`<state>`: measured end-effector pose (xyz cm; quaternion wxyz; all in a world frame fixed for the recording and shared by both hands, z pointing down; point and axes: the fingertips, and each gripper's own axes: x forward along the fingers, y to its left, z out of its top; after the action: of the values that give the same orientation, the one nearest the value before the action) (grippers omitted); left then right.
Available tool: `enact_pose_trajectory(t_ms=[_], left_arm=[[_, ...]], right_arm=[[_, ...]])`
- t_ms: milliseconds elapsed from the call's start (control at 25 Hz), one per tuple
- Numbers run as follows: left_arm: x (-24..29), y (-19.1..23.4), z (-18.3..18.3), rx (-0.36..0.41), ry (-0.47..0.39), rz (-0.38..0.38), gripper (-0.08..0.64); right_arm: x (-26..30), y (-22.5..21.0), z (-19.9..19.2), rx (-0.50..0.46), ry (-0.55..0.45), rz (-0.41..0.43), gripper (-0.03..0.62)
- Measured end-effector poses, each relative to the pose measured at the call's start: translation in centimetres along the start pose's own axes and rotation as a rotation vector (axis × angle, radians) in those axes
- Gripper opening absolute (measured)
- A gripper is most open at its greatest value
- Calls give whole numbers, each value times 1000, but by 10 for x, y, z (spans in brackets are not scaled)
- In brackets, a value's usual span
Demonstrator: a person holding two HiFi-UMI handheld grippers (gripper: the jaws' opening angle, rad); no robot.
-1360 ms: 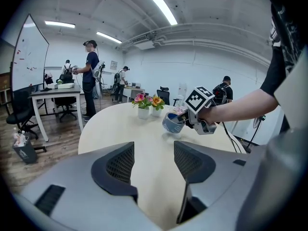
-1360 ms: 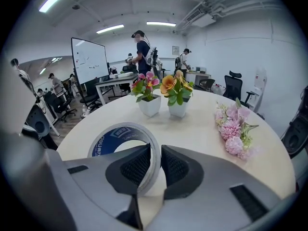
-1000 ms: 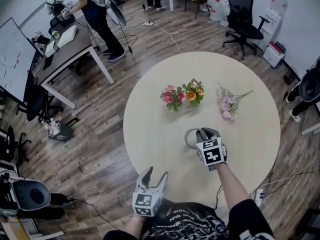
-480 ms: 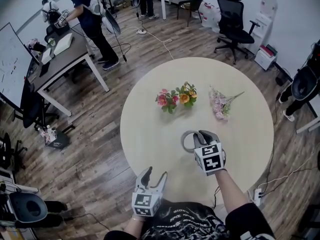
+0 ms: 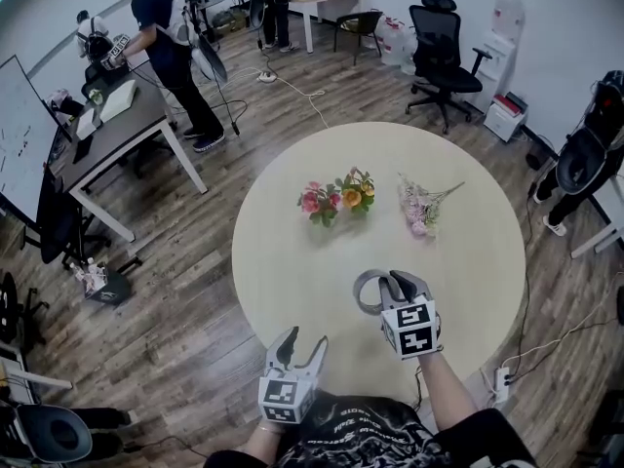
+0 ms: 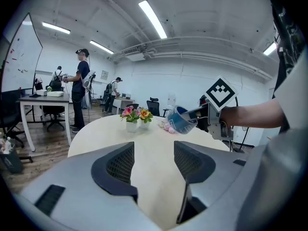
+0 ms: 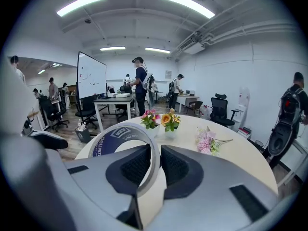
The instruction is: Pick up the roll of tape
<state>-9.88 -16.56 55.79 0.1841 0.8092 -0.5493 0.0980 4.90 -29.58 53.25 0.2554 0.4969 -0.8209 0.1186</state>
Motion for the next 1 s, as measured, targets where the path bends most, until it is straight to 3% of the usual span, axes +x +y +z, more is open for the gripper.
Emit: enact_pose_trajectory(t_ms=[480,760,1000], left_arm=[[4,-14,7,25,-22,-59,279],[6,-24,10,27,-27,-82,279],[7,-25,10,25,-30,-82,279]], right_arm=[[-55,1,-18,96,-79,-80,75],[-79,1,-42,94,-66,-102,76],[-93,6,-70,169,-50,-90,77]])
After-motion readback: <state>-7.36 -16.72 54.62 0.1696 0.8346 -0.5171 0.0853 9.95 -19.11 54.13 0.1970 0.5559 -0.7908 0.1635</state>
